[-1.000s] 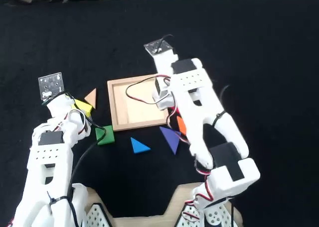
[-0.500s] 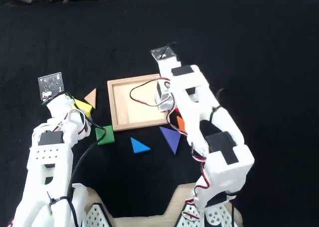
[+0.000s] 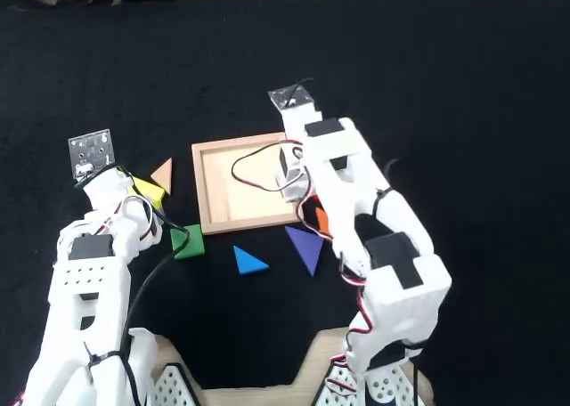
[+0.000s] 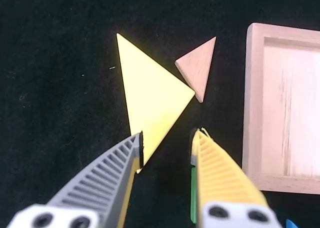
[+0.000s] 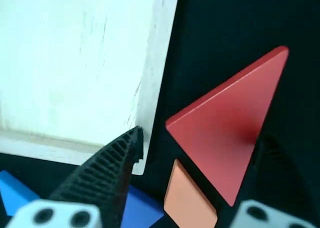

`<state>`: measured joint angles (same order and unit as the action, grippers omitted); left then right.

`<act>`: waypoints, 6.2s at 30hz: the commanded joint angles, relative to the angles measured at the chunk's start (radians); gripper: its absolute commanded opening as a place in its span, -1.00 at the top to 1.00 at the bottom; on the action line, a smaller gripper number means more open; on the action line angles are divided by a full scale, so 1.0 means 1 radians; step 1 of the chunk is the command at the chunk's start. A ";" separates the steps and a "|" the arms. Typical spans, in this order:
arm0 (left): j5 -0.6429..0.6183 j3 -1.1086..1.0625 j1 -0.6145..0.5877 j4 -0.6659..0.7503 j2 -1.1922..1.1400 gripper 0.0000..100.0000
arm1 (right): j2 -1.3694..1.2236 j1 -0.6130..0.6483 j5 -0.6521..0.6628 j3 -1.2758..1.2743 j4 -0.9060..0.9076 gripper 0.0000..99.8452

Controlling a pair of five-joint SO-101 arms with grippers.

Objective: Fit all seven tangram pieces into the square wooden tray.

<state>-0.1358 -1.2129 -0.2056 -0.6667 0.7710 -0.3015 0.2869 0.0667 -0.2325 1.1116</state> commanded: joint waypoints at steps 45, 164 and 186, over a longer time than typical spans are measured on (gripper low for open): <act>-0.002 0.005 -0.001 0.015 0.008 0.66 | 0.163 0.043 -0.060 -0.033 -0.028 0.30; -0.005 0.005 -0.001 0.017 0.008 0.66 | -0.062 -0.054 -0.009 0.140 0.103 0.47; -0.005 0.005 -0.001 0.017 0.008 0.66 | -0.234 -0.061 -0.005 0.298 0.209 0.47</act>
<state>-0.1358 -1.2129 -0.2056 -0.6667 0.7710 -0.5056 0.2470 0.0529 0.0499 1.3096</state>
